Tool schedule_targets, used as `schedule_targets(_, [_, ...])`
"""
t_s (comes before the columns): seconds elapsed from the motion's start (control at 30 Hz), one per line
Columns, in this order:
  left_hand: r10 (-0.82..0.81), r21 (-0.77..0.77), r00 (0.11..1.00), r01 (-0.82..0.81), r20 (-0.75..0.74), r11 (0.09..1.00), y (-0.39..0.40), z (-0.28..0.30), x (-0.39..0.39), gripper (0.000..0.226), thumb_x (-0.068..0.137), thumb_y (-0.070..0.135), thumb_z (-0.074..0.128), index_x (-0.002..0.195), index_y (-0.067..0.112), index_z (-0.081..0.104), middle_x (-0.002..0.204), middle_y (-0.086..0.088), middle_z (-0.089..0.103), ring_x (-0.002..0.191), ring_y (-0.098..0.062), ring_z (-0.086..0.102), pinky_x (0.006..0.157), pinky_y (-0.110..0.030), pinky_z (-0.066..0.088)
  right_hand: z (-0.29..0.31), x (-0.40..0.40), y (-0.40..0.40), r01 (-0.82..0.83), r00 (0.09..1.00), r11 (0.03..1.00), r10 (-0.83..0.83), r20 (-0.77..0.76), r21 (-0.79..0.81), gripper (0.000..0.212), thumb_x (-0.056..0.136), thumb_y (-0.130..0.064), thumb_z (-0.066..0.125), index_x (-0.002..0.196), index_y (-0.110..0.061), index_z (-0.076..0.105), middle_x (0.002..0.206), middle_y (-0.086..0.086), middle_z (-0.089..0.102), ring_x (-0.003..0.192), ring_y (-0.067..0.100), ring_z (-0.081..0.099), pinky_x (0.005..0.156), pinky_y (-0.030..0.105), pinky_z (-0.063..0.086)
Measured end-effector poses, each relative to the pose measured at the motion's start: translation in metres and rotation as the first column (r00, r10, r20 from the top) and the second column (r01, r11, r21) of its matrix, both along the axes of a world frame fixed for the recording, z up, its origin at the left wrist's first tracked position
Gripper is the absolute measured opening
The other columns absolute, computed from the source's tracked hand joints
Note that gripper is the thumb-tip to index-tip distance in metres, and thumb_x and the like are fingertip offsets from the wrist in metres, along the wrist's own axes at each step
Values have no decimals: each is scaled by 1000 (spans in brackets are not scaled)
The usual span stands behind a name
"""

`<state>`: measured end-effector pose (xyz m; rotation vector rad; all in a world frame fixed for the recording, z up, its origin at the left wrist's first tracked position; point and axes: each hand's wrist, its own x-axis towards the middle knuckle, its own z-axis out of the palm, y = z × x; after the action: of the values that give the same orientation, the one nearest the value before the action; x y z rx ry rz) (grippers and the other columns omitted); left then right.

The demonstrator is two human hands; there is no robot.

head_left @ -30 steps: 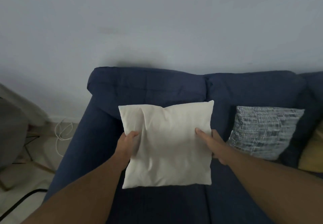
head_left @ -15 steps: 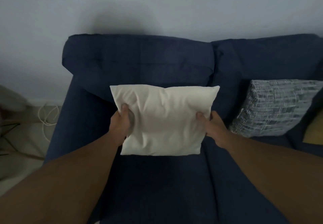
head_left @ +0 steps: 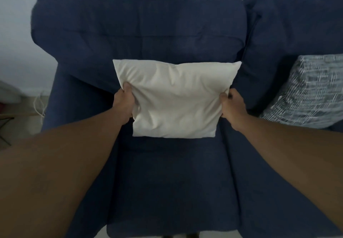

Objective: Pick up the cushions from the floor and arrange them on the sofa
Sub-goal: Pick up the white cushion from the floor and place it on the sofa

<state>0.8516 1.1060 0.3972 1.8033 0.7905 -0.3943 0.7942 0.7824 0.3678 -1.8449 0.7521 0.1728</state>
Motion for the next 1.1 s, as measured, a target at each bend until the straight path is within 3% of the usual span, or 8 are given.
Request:
schedule_targets(0.17, [-22,12,1000,22,-16,1000,-1,-13,16,60,109,59,29,156,25,45,137,0,59,120,-28,60,87,-49,56,-8,21,-2,44,999,999,-44,-2,-21,26,101,-35,50,102,-11,61,113,11,71,108,32,69,94,58,60])
schedule_targets(0.5, [17,7,999,-17,-41,1000,-7,-30,20,59,108,59,31,153,26,49,141,0,57,125,-29,57,92,-52,54,-20,24,1,67,995,994,-73,-68,-91,29,104,-35,57,86,-13,53,92,3,63,93,28,70,84,55,65])
schedule_targets(0.6, [31,78,997,-37,68,996,-10,-31,15,60,106,59,38,150,21,49,134,0,59,120,-25,59,103,-47,51,-20,19,3,103,994,978,-107,-18,-180,24,102,-38,58,100,-15,58,99,1,66,104,29,68,87,42,59])
schedule_targets(0.7, [25,262,946,-115,324,958,-19,-28,5,64,101,55,50,153,19,43,147,0,56,131,-24,56,112,-46,46,-13,18,1,203,959,900,-104,263,-386,19,101,-29,57,111,-14,58,111,6,64,104,29,62,90,45,52])
schedule_targets(0.83, [-571,725,672,74,471,684,-39,-19,-3,68,100,44,56,160,17,37,171,-2,32,161,-25,23,132,-50,7,7,34,10,119,798,655,385,465,-746,17,97,-22,63,107,-12,73,118,14,64,106,33,58,91,42,41])
schedule_targets(0.97, [-957,895,289,420,27,152,-66,-10,5,71,107,46,45,168,20,21,179,-1,13,165,-26,7,131,-55,1,16,44,28,-257,560,321,818,130,-912,36,99,-27,57,130,-15,72,140,12,64,129,33,58,108,47,39])
schedule_targets(1.03, [-936,849,327,525,-129,66,-70,-7,14,74,108,47,41,170,19,11,180,-2,5,165,-25,2,131,-56,-2,20,46,22,-345,625,275,781,-1,-897,44,99,-27,52,141,-19,65,152,10,56,141,34,50,114,51,35])
schedule_targets(1.1, [-870,796,469,581,-153,173,-62,-4,19,75,108,45,42,169,16,11,179,-2,3,165,-23,1,129,-59,-2,23,45,9,-392,725,340,686,-60,-855,53,100,-24,49,152,-21,53,161,8,48,150,31,40,119,53,30])
